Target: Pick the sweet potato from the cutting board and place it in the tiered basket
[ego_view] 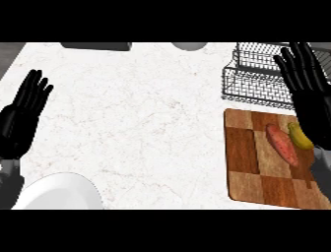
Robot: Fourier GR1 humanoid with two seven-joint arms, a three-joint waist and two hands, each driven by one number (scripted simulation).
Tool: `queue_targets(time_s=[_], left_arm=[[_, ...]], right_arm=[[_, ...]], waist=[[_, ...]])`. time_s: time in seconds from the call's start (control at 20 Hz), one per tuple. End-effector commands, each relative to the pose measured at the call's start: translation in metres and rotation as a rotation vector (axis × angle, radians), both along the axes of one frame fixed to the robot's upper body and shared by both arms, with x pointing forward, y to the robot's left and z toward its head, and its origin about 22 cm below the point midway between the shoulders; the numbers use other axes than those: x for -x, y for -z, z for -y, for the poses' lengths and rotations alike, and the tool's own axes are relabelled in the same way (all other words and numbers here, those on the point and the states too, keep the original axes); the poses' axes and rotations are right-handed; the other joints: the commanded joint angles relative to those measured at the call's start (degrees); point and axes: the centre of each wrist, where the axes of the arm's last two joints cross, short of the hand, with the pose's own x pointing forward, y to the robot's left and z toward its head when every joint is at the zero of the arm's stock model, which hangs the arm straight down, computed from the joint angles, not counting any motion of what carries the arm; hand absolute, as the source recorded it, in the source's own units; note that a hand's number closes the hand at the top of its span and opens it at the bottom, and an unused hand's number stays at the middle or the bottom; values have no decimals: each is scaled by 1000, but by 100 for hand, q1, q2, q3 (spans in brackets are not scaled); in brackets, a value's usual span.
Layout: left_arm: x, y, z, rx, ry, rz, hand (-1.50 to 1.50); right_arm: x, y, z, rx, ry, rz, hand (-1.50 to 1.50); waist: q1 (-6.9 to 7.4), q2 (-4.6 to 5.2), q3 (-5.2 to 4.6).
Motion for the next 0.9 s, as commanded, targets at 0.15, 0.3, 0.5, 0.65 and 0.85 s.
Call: queue_targets(time_s=[0.15, 0.3, 0.5, 0.65, 0.85], left_arm=[[6, 26, 40, -31, 127, -72, 0], [17, 54, 53, -36, 199, -156, 0], [18, 66, 75, -30, 219, -176, 0], [28, 71, 70, -38, 219, -189, 0], [23, 71, 67, -30, 193, -202, 0]], right_arm=[[-22, 47, 10, 85, -14, -322, -150], [-19, 61, 37, 492, 173, -379, -150], [-31, 130, -18, 40, 23, -504, -150], [-53, 99, 3, 127, 26, -334, -150], [-45, 33, 42, 401, 33, -298, -150]], waist=[[-63, 218, 206], [-39, 292, 154], [-51, 204, 212], [-142, 151, 204], [-283, 91, 192]])
